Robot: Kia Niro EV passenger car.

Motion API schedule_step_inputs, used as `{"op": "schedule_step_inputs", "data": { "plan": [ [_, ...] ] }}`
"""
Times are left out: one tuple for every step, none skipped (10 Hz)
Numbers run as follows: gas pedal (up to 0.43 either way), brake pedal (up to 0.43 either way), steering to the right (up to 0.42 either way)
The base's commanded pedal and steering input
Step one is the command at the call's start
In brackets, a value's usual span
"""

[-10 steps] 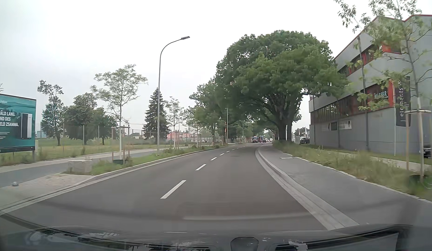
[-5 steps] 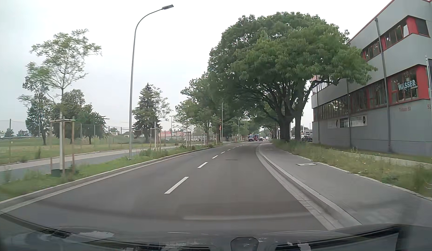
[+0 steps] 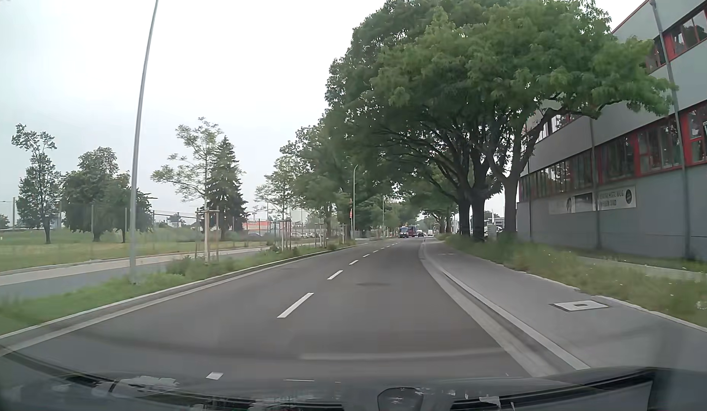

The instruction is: Follow the waypoints while adhering to traffic rules and regulations

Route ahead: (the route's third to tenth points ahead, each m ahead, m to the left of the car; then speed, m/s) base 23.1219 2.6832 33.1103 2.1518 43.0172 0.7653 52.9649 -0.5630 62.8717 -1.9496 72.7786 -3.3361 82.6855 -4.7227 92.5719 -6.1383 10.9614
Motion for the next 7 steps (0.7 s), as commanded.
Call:
{"op": "schedule_step_inputs", "data": {
  "plan": [
    [0.067,0.0,0.02],
    [0.067,0.0,0.02],
    [0.067,0.0,0.019],
    [0.067,0.0,0.019],
    [0.067,0.0,0.019],
    [0.067,0.0,0.019],
    [0.067,0.0,0.019]
  ]
}}
